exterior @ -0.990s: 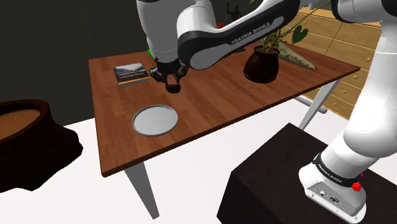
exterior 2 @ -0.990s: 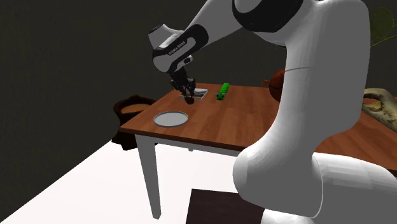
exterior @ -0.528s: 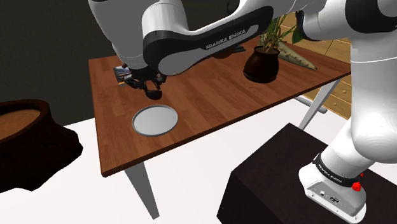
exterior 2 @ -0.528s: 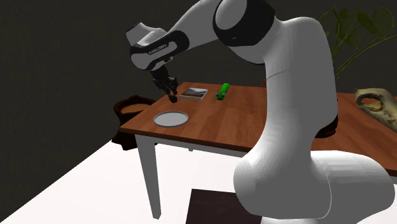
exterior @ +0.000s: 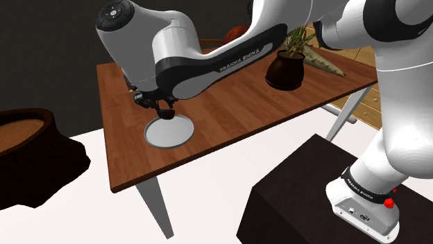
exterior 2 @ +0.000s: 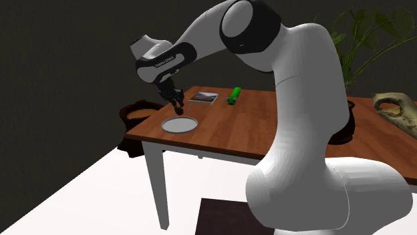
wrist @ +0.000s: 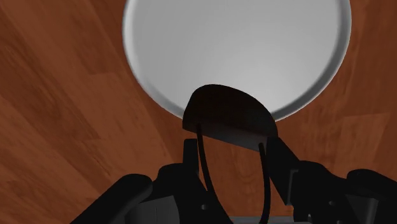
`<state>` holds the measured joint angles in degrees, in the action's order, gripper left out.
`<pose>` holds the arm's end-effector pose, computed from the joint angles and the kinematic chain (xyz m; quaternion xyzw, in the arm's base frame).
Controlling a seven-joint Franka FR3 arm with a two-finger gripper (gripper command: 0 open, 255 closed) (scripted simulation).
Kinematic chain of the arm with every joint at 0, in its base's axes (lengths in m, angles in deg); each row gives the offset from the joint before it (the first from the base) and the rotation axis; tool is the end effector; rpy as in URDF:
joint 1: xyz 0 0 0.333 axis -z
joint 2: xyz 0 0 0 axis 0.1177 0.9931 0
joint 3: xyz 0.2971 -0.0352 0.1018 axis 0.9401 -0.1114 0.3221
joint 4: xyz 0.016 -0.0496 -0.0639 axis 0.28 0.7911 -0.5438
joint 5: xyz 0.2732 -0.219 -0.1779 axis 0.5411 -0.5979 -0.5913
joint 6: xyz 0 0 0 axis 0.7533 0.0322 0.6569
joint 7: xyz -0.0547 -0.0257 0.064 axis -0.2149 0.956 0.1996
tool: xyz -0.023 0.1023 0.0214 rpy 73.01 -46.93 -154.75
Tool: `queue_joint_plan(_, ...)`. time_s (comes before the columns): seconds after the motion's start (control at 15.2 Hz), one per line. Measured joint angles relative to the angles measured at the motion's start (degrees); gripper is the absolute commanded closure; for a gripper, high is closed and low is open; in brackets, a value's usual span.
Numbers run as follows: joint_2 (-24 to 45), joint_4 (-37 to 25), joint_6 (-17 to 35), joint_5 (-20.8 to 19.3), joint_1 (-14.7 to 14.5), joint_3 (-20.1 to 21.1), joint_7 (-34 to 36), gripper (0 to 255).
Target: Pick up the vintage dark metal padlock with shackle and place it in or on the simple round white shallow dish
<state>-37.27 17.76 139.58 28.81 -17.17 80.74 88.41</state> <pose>0.5154 0.4624 0.4074 0.9522 -0.1792 0.2217 0.1100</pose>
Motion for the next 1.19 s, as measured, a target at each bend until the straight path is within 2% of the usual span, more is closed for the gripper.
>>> queue_joint_plan(0.46, 1.6, 2.5, 2.9, -1.7, 0.0, -1.0, 2.5, 255)
queue_joint_plan(0.86, 1.8, 2.5, 3.1, -1.9, -0.1, -1.1, 2.7, 255)
queue_joint_plan(0.92, 1.8, 2.5, 3.1, -1.9, -0.1, -1.1, 2.7, 0)
queue_joint_plan(1.19, 1.8, 2.5, 3.1, -1.9, -0.1, -1.1, 2.7, 0)
